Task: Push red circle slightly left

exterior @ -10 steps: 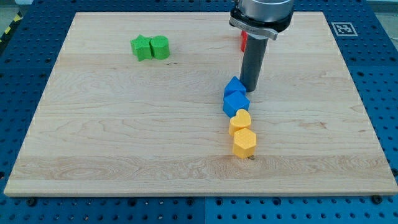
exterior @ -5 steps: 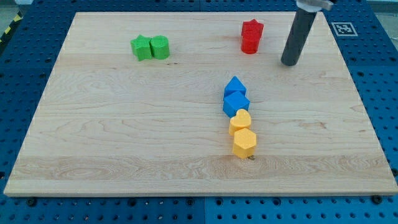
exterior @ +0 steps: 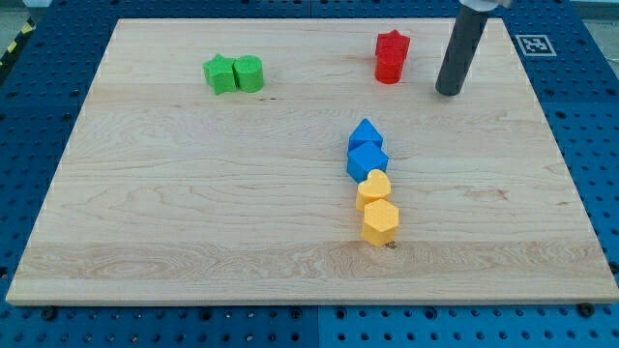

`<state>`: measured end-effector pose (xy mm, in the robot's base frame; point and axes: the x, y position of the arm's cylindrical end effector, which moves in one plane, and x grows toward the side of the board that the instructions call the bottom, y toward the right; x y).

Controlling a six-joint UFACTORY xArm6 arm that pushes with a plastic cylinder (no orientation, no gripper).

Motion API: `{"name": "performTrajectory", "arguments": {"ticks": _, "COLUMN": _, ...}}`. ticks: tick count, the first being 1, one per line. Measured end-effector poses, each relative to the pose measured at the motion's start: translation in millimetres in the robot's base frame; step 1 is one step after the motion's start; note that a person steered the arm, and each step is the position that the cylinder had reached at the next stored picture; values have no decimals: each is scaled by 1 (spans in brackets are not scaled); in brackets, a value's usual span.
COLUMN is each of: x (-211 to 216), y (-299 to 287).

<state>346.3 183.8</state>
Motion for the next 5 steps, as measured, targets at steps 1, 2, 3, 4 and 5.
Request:
{"name": "performTrajectory", "arguments": {"ticks": 1, "x": -10, "y": 14}}
{"name": "performTrajectory", "arguments": {"ticks": 2, "x": -48, "y": -6}}
{"name": "performTrajectory", "arguments": {"ticks": 3, "x": -33, "y": -50}}
{"name": "performTrajectory", "arguments": {"ticks": 4, "x": -25, "y": -65}}
{"name": "performTrajectory", "arguments": {"ticks": 5, "x": -11, "y": -85}}
